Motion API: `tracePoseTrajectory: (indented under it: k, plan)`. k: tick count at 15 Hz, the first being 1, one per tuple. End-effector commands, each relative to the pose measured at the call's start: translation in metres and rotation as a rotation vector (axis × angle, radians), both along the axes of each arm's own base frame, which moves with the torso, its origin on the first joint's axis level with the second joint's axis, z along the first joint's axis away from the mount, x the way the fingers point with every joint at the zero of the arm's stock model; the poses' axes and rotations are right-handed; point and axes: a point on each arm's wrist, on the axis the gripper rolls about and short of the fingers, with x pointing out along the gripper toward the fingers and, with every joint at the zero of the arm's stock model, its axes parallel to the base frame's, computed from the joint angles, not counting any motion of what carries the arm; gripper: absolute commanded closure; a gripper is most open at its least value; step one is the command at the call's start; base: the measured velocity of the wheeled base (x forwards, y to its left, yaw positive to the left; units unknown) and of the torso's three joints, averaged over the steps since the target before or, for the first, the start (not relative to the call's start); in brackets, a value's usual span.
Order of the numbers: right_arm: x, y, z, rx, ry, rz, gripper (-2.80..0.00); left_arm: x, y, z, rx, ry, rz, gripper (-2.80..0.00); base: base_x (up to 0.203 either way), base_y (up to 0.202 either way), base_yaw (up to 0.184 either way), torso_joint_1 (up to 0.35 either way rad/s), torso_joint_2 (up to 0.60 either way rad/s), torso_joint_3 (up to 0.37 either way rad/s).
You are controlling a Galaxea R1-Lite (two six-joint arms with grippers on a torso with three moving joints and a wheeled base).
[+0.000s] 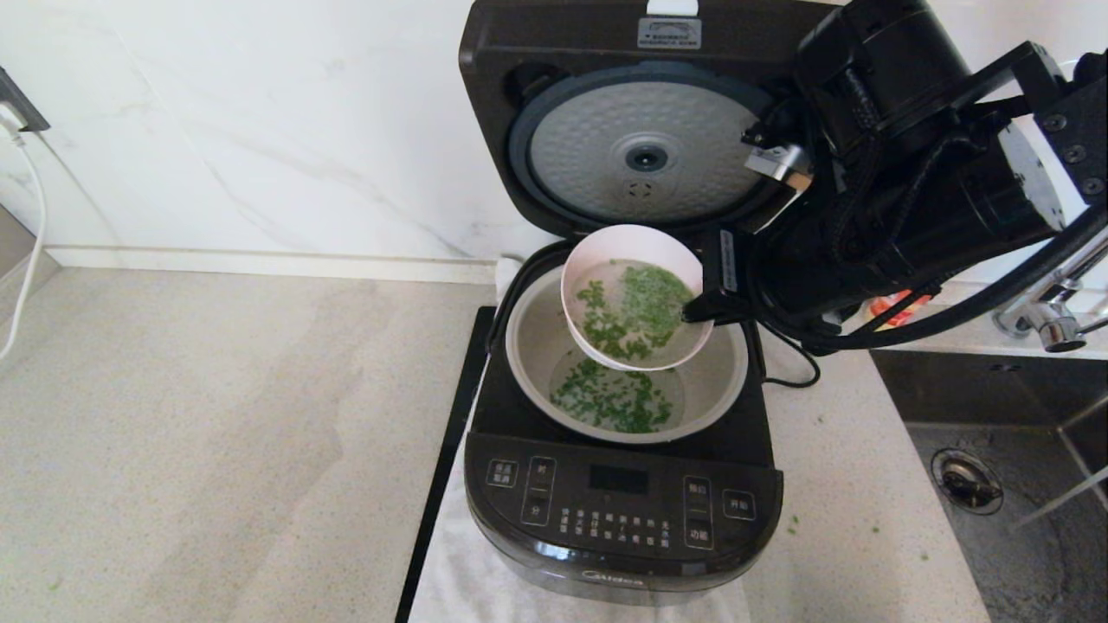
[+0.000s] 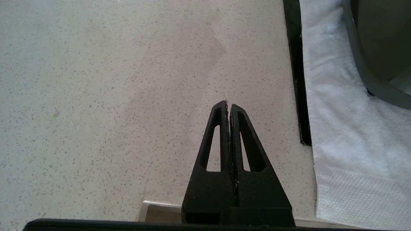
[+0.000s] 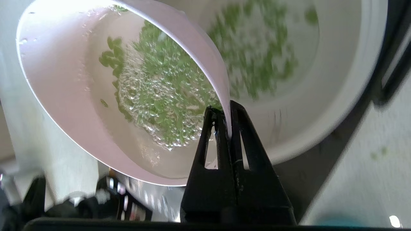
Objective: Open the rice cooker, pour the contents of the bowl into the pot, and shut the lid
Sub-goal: Pour the water from the bowl into the rice cooker
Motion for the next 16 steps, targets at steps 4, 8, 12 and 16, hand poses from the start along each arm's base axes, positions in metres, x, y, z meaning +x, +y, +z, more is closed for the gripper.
tracePoseTrajectory:
  k: [4, 8, 12, 16]
  plan:
    - [0.023, 0.018, -0.019, -0.027, -0.027, -0.05, 0.0, 0.0, 0.0, -0.001, -0.001, -0.001, 0.001, 0.0, 0.0, 0.0, 0.0, 0.0, 0.0, 0.0]
    - [0.03, 0.022, -0.019, -0.024, -0.091, -0.099, 0.0, 0.0, 0.0, 0.0, -0.001, -0.003, 0.0, 0.0, 0.0, 0.0, 0.0, 0.0, 0.0, 0.0]
    - [0.02, 0.014, -0.005, 0.0, -0.123, -0.108, 0.0, 0.0, 0.0, 0.0, -0.001, -0.003, 0.0, 0.0, 0.0, 0.0, 0.0, 0.0, 0.0, 0.0]
    - [0.01, 0.011, 0.002, -0.044, -0.173, -0.175, 0.0, 0.0, 0.0, -0.001, -0.001, -0.001, 0.0, 0.0, 0.0, 0.0, 0.0, 0.0, 0.0, 0.0]
